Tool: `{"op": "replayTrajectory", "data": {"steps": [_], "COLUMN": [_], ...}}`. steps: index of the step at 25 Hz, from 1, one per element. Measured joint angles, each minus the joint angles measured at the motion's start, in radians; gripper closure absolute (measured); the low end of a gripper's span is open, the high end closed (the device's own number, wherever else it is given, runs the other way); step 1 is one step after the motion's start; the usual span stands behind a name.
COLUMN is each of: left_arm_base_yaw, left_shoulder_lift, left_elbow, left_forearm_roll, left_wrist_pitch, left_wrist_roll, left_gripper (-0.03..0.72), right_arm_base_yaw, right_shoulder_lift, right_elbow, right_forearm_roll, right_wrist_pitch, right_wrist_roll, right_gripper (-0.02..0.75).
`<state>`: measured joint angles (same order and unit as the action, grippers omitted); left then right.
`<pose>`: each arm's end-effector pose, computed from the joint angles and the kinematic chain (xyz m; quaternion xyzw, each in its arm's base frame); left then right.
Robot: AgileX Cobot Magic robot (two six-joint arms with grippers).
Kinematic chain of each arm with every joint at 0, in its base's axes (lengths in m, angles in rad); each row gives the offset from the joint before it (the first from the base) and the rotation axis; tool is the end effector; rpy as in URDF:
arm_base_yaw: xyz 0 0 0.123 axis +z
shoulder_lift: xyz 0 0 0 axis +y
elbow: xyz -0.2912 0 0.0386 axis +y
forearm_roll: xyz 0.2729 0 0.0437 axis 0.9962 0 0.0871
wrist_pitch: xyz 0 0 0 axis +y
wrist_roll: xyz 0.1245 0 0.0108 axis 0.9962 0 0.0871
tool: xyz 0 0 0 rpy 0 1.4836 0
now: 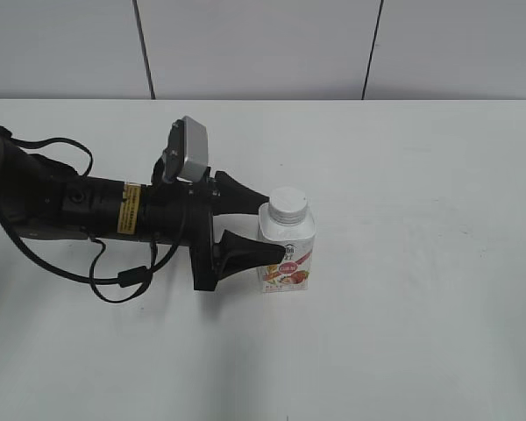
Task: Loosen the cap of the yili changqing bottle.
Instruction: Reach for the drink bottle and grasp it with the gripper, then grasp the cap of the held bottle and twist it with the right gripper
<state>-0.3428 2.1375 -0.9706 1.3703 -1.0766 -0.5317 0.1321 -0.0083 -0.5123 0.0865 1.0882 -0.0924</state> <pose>0.3251 -0.2305 0.0722 0.5515 0.6031 -0.3969 0.4179 0.0325 0.0140 0.2753 -0.0984 0.8485 0.0534 0.5171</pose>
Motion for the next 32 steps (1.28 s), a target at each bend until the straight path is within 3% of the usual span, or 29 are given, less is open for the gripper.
{"op": "replayTrajectory", "data": {"steps": [6, 11, 24, 32], "left_arm_base_yaw": [0.0, 0.0, 0.0, 0.0], "left_shoulder_lift": [0.0, 0.0, 0.0, 0.0], "left_elbow": [0.0, 0.0, 0.0, 0.0], "left_forearm_roll": [0.0, -0.001, -0.001, -0.001], "left_wrist_pitch": [0.001, 0.002, 0.002, 0.0], "left_wrist_roll": [0.0, 0.0, 0.0, -0.001], "left_gripper": [0.235, 0.251, 0.252, 0.252], "right_arm_base_yaw": [0.0, 0.0, 0.0, 0.0], "right_shoulder_lift": [0.019, 0.189, 0.947, 1.341], "right_elbow": [-0.023, -0.089, -0.432, -0.629], "right_forearm_roll": [0.0, 0.013, 0.053, 0.061], "right_wrist_pitch": [-0.001, -0.023, -0.02, 0.077], "right_wrist_roll": [0.004, 0.005, 0.057, 0.059], "right_gripper": [0.164, 0.164, 0.164, 0.164]}}
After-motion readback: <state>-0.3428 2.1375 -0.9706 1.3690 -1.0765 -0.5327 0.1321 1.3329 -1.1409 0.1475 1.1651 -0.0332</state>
